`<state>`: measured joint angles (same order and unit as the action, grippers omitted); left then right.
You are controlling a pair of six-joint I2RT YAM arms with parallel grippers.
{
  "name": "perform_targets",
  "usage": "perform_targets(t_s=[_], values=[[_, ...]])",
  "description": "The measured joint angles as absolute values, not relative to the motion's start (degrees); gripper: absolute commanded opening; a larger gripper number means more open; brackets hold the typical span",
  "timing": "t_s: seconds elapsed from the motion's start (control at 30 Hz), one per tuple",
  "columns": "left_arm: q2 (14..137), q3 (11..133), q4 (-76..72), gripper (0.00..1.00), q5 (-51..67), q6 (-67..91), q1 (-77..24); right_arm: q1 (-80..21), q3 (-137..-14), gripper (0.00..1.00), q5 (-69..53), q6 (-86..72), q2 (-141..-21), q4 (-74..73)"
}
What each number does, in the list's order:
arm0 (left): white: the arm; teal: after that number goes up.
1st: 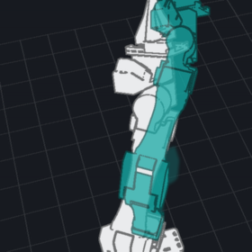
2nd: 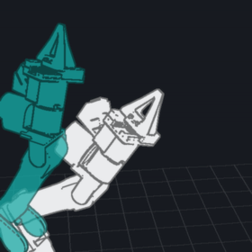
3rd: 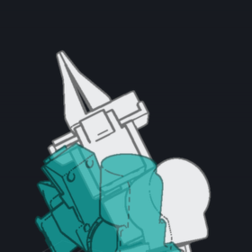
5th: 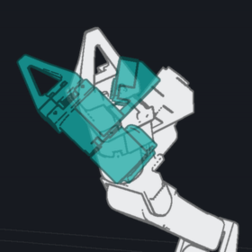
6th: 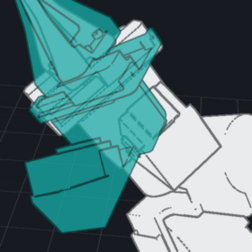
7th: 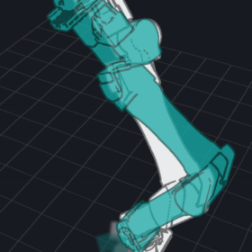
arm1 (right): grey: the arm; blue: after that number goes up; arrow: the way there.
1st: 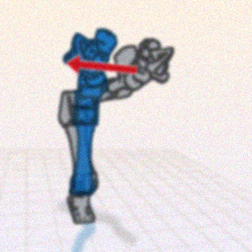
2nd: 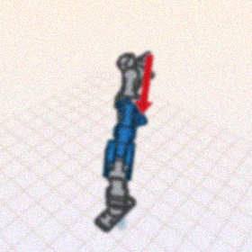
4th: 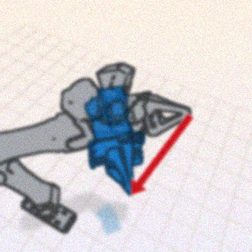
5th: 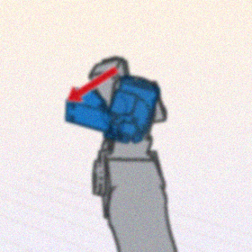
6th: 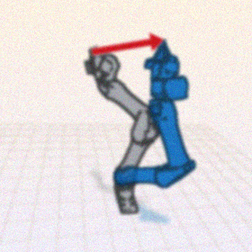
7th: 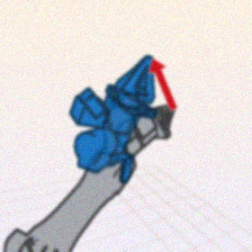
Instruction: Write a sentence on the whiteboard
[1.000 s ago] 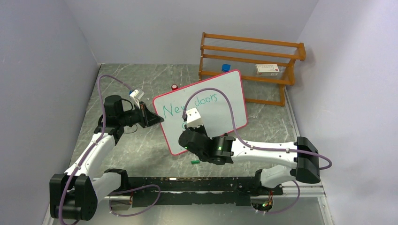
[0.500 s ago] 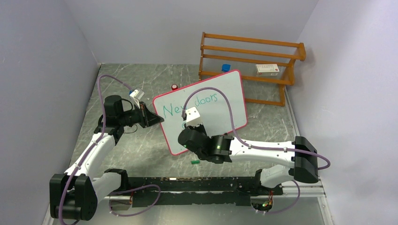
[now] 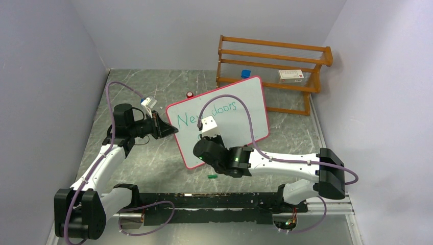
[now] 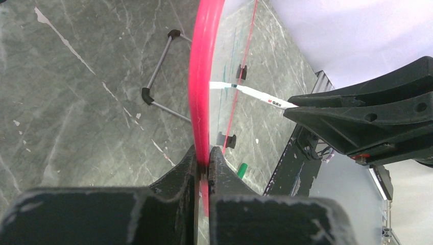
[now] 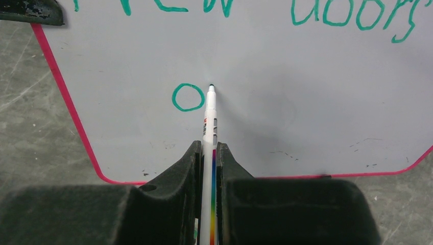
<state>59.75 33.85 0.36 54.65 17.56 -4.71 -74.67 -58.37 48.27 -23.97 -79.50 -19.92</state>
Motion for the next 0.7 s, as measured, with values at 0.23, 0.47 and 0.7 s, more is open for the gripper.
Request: perform_targets(t_s=[0.23,0.47,0.7], values=[[59.9,33.8,0.4,0.05,54.6,17.6,-4.7,-74.7,-58.4,0.0,48.0,-24.7,-79.7,-21.0],[59.9,33.8,0.4,0.05,54.6,17.6,-4.7,-74.7,-58.4,0.0,47.0,-26.2,-79.9,-23.5],[59.9,33.8,0.4,0.05,54.6,17.6,-4.7,-74.7,-58.4,0.0,45.7,-27.4,-80.0,-25.6]])
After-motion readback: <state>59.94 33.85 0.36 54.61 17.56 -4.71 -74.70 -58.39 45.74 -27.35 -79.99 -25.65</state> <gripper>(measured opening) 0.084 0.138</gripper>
